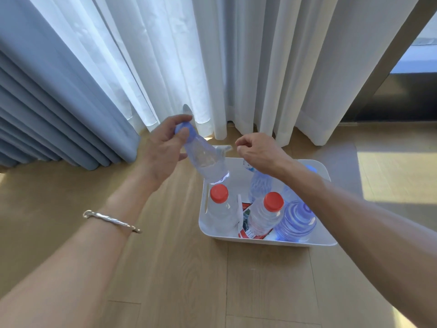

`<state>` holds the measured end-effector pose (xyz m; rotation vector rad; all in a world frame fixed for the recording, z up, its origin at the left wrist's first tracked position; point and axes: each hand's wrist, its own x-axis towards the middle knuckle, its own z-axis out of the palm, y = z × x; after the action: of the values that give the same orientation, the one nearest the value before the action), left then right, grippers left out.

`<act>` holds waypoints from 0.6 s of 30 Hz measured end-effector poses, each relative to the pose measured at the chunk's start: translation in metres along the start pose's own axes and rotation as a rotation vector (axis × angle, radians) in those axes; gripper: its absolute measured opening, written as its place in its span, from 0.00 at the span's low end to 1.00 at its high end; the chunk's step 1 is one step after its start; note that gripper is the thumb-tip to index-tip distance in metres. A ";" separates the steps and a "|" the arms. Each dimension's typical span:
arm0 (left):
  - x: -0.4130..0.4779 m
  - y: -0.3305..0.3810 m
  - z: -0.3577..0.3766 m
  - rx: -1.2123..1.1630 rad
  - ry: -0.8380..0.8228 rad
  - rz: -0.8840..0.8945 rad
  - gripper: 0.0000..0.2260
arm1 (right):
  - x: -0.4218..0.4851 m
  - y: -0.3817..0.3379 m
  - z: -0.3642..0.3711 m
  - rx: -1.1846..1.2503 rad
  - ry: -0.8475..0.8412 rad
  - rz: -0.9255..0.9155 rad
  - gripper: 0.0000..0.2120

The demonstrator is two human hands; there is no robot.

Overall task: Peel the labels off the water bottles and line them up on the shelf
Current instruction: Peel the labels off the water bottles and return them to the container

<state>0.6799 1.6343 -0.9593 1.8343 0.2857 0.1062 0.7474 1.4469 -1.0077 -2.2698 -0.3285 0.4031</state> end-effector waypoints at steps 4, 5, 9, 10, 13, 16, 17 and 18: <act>-0.004 0.022 -0.009 -0.039 -0.015 0.088 0.10 | 0.008 -0.007 0.002 0.011 0.007 0.027 0.16; -0.004 0.024 -0.009 -0.040 -0.019 0.095 0.10 | 0.009 -0.009 0.003 0.023 -0.009 0.040 0.18; -0.006 0.023 -0.006 -0.039 -0.063 0.116 0.10 | 0.008 -0.011 0.010 0.154 -0.012 0.089 0.26; -0.006 0.022 -0.005 -0.029 -0.076 0.126 0.09 | 0.009 -0.012 0.011 0.204 -0.003 0.098 0.25; -0.008 0.019 -0.001 -0.018 -0.116 0.135 0.09 | 0.011 -0.013 0.013 0.295 0.046 0.129 0.15; -0.009 0.016 0.003 -0.035 -0.145 0.119 0.10 | 0.017 -0.005 0.014 0.365 0.141 0.204 0.12; -0.009 0.016 0.003 -0.044 -0.152 0.119 0.10 | 0.020 -0.002 0.014 0.406 0.178 0.236 0.14; -0.008 0.015 0.004 -0.050 -0.156 0.122 0.10 | 0.022 -0.001 0.013 0.440 0.218 0.264 0.14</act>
<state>0.6747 1.6249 -0.9453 1.7985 0.0609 0.0539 0.7624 1.4646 -1.0194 -1.9001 0.1622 0.3199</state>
